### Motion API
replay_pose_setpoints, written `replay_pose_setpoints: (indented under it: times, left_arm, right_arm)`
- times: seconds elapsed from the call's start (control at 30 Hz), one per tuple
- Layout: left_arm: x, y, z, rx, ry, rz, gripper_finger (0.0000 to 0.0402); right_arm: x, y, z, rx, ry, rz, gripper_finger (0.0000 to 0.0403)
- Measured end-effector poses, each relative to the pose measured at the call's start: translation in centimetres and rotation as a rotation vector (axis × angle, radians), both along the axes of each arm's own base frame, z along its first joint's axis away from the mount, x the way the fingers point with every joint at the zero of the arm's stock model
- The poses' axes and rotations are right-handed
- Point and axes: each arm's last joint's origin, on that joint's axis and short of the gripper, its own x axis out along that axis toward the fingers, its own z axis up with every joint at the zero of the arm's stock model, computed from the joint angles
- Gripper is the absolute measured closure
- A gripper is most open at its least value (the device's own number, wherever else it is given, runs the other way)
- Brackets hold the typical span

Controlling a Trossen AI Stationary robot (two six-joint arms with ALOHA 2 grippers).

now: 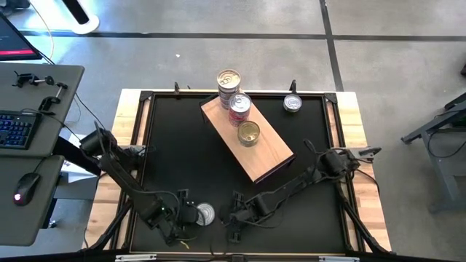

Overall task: Stack canned seafood by type on shelf
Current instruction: Put the green tuna can on the shelf

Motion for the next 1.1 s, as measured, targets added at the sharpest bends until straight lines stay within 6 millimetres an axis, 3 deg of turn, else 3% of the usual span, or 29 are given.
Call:
replay_pose_setpoints:
  times: [0.33, 0.67, 0.87, 1.1]
  left_arm:
    - [0.5, -0.4, -2.6, 0.096, 0.036, -0.013, 0.0401]
    - [1.1, -1.0, -4.5, 0.129, 0.009, 0.003, 0.0401]
    - [2.2, -2.1, -5.4, 0.056, -0.086, 0.016, 0.0401]
    - [4.1, -1.5, -5.5, 0.072, -0.159, -0.014, 0.0402]
  right_arm:
    - [1.6, -1.4, -1.9, -0.012, -0.042, -0.073, 0.0402]
    - [1.8, -1.6, -3.0, 0.002, -0.004, -0.076, 0.0403]
    - [0.8, -0.5, -2.1, -0.012, 0.074, -0.081, 0.0403]
    - [-1.0, 1.3, 0.5, -0.061, 0.148, -0.027, 0.0403]
